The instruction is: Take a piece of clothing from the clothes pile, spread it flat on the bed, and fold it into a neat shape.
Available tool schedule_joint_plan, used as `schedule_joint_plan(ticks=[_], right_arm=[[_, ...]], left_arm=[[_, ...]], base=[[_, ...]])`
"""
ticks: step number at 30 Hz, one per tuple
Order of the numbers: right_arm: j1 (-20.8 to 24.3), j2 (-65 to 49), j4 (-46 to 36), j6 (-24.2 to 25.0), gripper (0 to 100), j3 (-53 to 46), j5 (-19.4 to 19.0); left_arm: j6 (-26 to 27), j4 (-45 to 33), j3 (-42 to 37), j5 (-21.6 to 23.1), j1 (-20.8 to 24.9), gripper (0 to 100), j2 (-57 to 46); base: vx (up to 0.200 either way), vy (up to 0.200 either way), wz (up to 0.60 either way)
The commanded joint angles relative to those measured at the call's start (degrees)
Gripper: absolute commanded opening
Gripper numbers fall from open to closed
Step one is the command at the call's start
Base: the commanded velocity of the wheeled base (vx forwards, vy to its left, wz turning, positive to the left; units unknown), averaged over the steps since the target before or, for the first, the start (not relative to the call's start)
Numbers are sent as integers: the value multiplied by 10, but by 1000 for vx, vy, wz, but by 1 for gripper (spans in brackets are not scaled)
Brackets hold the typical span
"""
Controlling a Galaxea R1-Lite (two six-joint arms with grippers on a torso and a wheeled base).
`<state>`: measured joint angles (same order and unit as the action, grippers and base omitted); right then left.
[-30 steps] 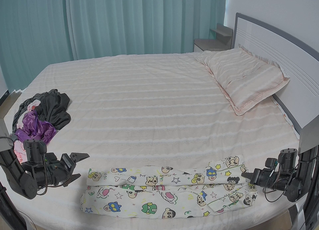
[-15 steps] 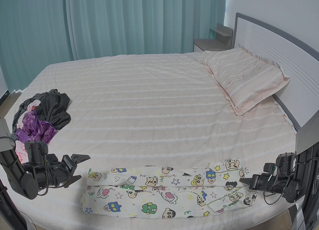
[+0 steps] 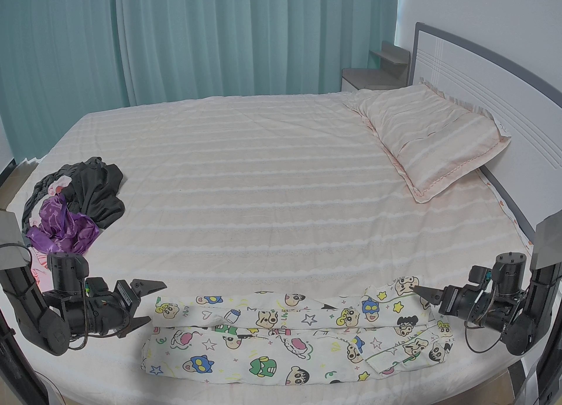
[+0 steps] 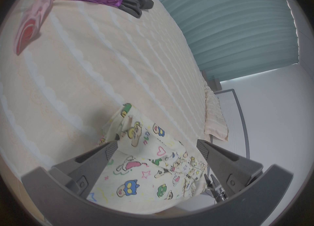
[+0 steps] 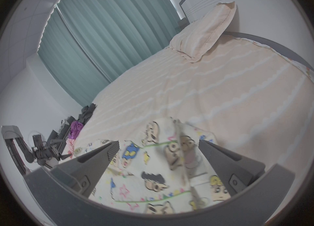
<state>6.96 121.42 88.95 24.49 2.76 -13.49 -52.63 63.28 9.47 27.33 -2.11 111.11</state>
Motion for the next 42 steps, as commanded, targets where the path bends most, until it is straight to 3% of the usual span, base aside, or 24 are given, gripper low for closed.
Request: schedule_joint_plan(ticks=[1, 2, 6, 13, 18, 24, 31, 36, 42], right_arm=[[61, -14, 8, 42, 100, 33, 28], [98, 0, 8, 74, 100, 66, 57], [134, 63, 3, 83, 100, 148, 104], [153, 124, -1, 88, 100, 202, 121], [144, 170, -2, 88, 100, 217, 131], [101, 196, -2, 88, 100, 223, 139], [92, 208, 5, 102, 100, 223, 140], [90, 126, 7, 115, 100, 200, 156], [101, 37, 7, 179, 100, 112, 156]], left_arm=[[1, 28, -24, 31, 11, 100, 1], [1, 35, -26, 32, 11, 100, 3], [1, 40, -31, 32, 11, 100, 9], [1, 40, -29, 31, 11, 100, 10], [1, 40, -31, 30, 17, 100, 10], [1, 40, -29, 30, 18, 100, 15], [2, 41, -29, 28, 25, 100, 15], [2, 42, -29, 27, 41, 100, 12], [0, 42, -31, 26, 49, 100, 10]], base=[[0, 0, 0], [0, 0, 0], [0, 0, 0], [0, 0, 0], [0, 0, 0], [0, 0, 0], [0, 0, 0], [0, 0, 0], [0, 0, 0]])
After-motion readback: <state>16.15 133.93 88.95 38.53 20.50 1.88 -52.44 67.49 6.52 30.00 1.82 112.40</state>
